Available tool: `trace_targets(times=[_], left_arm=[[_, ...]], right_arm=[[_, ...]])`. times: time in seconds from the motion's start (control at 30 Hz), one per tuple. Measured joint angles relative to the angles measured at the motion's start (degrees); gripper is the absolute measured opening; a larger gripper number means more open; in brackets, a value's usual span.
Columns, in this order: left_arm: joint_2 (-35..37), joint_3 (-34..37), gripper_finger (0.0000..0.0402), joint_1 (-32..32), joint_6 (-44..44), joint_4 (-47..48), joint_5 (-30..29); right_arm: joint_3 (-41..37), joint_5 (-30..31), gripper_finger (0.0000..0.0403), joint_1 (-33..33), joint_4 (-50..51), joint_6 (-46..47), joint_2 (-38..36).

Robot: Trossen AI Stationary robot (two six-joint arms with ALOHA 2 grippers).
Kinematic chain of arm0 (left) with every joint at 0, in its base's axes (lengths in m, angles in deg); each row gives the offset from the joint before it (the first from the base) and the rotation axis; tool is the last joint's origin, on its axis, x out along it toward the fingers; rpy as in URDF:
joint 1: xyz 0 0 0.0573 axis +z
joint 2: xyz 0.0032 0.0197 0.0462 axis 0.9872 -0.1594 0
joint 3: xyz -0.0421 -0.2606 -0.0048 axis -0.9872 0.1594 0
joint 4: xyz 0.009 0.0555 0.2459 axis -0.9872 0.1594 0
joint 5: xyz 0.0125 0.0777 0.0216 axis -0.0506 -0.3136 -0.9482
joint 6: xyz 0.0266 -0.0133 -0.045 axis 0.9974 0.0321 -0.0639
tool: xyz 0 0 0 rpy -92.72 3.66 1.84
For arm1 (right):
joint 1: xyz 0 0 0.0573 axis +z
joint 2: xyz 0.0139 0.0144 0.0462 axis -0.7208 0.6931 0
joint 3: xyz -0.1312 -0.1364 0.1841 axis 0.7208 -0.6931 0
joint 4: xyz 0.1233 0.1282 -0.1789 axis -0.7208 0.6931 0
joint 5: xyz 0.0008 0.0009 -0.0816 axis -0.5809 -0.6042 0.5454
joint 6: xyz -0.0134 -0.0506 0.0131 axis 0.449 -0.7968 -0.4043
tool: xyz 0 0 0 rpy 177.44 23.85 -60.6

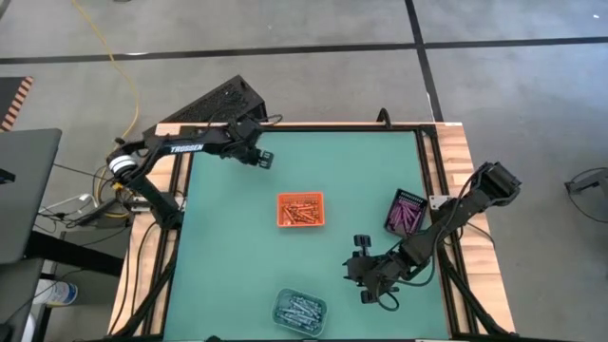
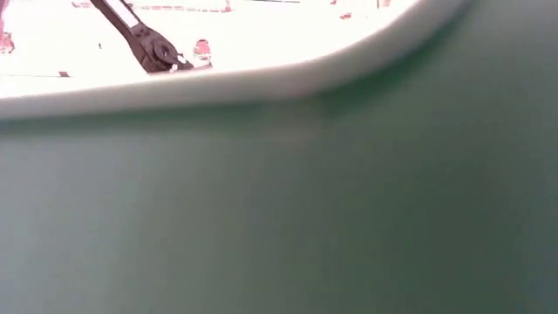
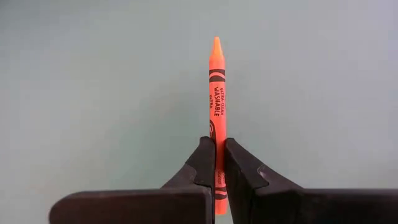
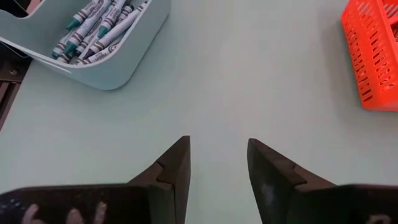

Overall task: Sort crayons
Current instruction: Put the orange crayon into the orange bin

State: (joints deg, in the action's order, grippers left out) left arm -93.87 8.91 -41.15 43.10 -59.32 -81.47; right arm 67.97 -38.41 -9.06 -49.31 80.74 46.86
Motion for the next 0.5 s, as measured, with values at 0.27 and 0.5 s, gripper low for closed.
trace_targets(times=[0.27,0.5], left_arm=[[7.69,-0.09,0.0000,-11.00,2.92,0.22,0.70],[11.92,-0.11,0.0000,-23.01,2.94,-1.29,0.65]], right_arm=[[0.00,-0.04,0.0150,-0.09,0.08,0.21,0.00],[0.00,-0.07,0.0150,-0.10,0.04,0.24,0.00]])
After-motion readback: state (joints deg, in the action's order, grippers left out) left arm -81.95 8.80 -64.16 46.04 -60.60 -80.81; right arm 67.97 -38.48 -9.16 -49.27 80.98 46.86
